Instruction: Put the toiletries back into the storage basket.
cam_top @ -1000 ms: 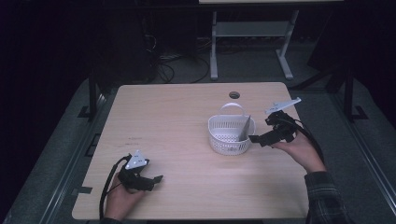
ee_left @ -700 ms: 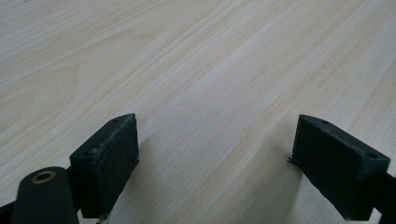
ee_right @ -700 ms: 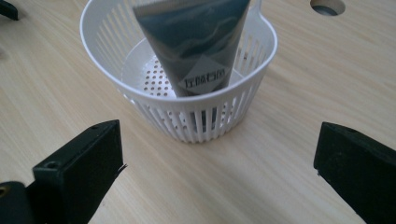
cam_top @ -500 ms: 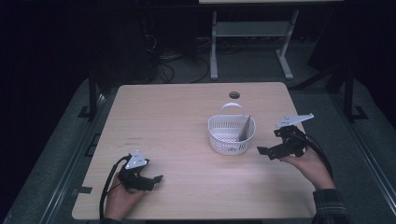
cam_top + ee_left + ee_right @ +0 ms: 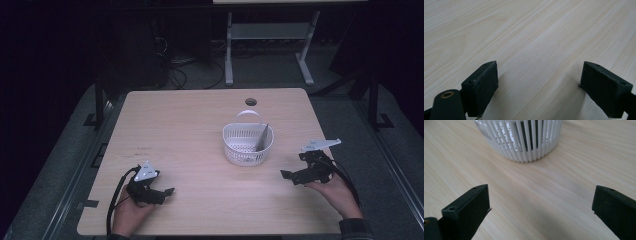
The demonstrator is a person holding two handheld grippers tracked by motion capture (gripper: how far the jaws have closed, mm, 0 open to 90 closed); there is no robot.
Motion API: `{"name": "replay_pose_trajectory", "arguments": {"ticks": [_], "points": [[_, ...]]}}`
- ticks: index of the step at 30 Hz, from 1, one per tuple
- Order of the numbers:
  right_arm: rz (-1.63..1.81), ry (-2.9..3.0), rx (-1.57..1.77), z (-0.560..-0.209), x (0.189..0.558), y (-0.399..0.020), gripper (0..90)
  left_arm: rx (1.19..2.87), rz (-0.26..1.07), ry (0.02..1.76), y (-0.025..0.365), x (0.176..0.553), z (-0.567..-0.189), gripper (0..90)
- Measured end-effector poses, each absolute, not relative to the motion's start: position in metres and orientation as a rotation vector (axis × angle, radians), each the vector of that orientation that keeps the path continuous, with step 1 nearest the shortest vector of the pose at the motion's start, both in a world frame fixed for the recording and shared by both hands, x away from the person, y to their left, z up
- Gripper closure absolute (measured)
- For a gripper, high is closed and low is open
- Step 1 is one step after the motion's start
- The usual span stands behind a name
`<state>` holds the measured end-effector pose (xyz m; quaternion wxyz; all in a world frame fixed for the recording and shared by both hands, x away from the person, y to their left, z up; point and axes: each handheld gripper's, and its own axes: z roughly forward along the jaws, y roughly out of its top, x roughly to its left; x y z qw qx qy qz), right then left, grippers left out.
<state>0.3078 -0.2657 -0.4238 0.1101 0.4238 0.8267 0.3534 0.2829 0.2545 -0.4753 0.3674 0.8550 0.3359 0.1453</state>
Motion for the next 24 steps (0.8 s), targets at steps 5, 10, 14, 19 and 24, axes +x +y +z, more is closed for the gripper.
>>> {"name": "replay_pose_trajectory", "arguments": {"ticks": [5,10,14,19,24], "points": [[1.034,2.407,1.284,-0.440,0.297,-0.273,0.9,2.196,0.374,0.862,0.255,0.283,-0.475,13.8],[1.021,2.389,1.304,-0.452,0.288,-0.278,1.0,2.196,0.373,0.864,0.254,0.283,-0.475,13.8],[1.010,2.366,1.313,-0.460,0.282,-0.282,1.0,2.199,0.373,0.862,0.255,0.283,-0.475,13.7],[0.997,2.343,1.318,-0.466,0.277,-0.285,1.0,2.200,0.373,0.861,0.255,0.283,-0.475,13.8],[0.971,2.323,1.337,-0.474,0.271,-0.287,0.9,2.201,0.373,0.861,0.255,0.283,-0.475,13.7]]}}
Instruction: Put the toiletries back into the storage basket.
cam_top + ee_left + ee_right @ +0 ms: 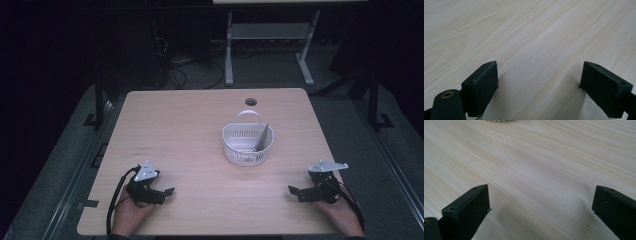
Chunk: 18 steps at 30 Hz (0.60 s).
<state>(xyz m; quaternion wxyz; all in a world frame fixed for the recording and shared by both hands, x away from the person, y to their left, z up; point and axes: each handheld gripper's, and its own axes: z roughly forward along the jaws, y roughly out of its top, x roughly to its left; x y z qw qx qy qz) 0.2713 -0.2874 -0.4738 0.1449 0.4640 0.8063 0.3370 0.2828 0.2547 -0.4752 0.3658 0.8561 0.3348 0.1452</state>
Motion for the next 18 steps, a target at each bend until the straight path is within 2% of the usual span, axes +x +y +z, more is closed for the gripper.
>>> {"name": "replay_pose_trajectory", "arguments": {"ticks": [18], "points": [[0.943,2.264,1.323,-0.4830,0.2638,-0.2898,0.0,2.204,0.372,0.857,0.2549,0.2825,-0.4751,13.8]]}}
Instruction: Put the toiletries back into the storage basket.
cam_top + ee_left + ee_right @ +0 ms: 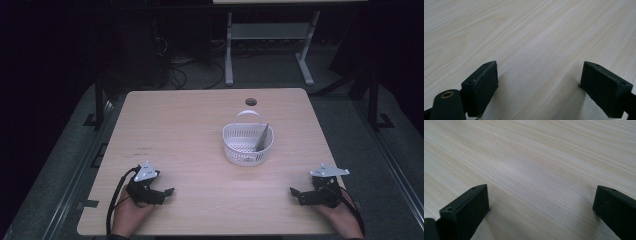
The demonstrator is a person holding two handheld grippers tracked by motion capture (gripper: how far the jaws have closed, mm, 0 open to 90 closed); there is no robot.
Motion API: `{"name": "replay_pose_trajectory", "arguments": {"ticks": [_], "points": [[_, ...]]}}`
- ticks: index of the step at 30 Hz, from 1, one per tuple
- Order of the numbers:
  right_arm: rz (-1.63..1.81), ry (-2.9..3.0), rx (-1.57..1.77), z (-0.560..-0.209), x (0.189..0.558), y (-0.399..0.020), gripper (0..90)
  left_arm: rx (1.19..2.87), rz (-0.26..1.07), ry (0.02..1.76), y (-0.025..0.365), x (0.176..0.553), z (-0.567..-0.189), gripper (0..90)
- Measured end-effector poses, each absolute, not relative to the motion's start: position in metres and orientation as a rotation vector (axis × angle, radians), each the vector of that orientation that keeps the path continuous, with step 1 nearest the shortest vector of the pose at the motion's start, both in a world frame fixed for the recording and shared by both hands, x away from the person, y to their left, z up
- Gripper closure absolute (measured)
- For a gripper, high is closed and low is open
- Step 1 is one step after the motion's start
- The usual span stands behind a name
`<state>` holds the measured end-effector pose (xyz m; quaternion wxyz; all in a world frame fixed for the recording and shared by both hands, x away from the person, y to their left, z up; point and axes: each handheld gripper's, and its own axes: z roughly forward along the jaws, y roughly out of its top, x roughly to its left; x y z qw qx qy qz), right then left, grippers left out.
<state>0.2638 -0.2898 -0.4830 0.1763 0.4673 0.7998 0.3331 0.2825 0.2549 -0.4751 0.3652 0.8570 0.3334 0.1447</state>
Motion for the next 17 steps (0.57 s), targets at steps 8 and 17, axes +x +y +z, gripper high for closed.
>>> {"name": "replay_pose_trajectory", "arguments": {"ticks": [8,17], "points": [[0.939,2.257,1.330,-0.4830,0.2634,-0.2902,0.0,2.204,0.372,0.857,0.2549,0.2824,-0.4751,13.7],[0.939,2.255,1.331,-0.4831,0.2633,-0.2901,0.0,2.202,0.371,0.855,0.2549,0.2823,-0.4752,13.7]]}}
